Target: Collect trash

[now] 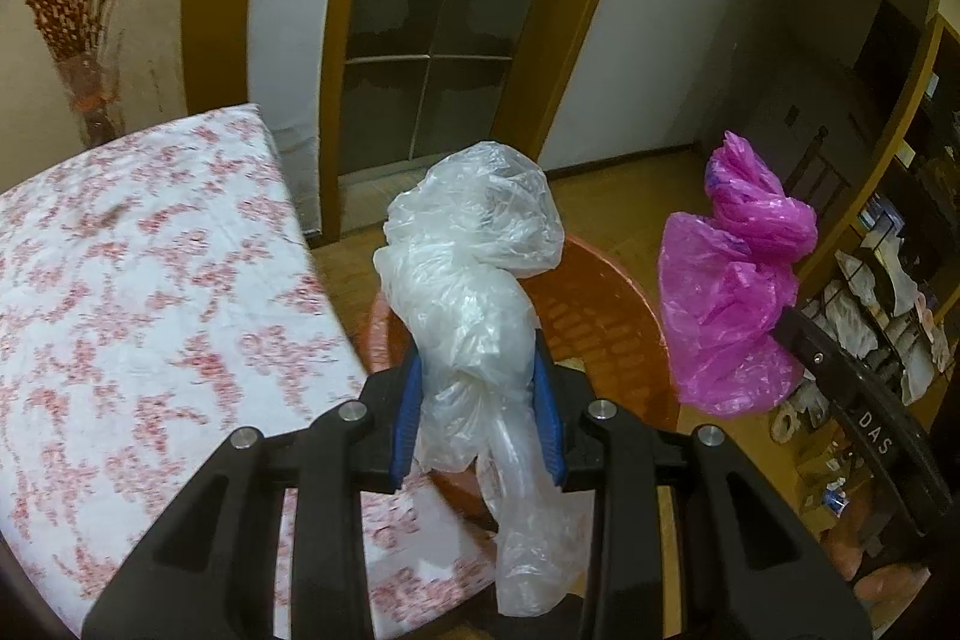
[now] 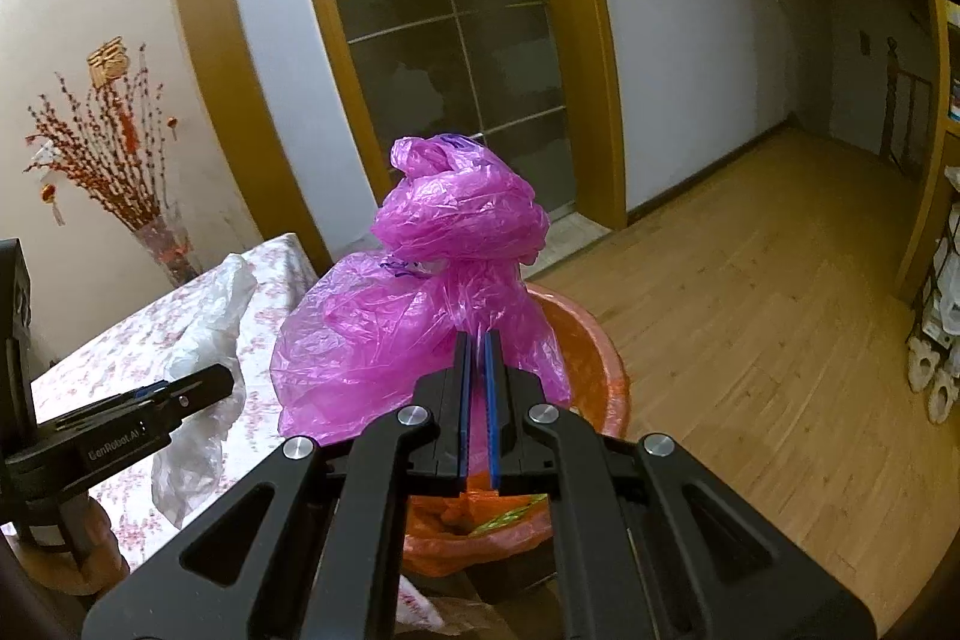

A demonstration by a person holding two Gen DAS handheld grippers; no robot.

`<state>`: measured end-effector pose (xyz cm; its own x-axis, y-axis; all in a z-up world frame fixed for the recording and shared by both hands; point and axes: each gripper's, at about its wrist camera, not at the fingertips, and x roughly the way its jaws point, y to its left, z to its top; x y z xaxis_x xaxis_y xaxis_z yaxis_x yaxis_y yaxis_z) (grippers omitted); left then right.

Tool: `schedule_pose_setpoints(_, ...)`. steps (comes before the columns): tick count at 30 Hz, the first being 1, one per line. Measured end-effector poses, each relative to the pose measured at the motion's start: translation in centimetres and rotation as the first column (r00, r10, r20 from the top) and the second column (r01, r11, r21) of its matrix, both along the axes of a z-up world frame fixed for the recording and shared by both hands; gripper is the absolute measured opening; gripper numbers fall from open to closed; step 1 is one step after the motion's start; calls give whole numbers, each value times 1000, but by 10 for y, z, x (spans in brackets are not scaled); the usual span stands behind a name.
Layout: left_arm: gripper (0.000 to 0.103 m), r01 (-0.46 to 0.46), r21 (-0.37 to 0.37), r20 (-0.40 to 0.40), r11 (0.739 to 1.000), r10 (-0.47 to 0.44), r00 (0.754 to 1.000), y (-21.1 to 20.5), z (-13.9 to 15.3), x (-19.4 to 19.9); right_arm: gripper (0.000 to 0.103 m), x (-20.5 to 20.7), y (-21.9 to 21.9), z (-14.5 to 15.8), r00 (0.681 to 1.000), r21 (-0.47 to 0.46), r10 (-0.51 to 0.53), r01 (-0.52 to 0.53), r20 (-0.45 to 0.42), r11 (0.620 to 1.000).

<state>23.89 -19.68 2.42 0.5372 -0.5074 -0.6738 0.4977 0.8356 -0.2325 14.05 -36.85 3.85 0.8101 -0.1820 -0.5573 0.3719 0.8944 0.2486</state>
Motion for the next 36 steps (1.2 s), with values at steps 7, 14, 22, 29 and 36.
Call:
schedule_pose_setpoints(7, 37, 27, 0, -30, 1000, -27, 999, -26, -13, 15, 4, 12, -17, -12, 1000, 33, -11, 11, -10, 999)
schedule_pose_setpoints(14, 51, 3, 15, -78, 1000, -1, 997, -29, -32, 31, 36, 17, -20, -26, 1000, 78, -5, 6, -23, 997)
schedule_pose_setpoints(22, 60, -66, 31, -54, 997, 67, 996, 11, -30, 20, 92, -16, -11, -7, 998, 53, -36, 34, 44, 998)
schedule_pose_setpoints(29, 84, -136, -14, 87, 991, 137, 987, 62, -1, -33, 101, -54, 26, 20, 993, 10, 46, -47, 110, 999)
schedule_pose_setpoints(36, 99, -238, -39, 208, 971, 241, 948, 112, 14, -101, 100, -96, 78, 31, 972, -30, 175, -173, 154, 985)
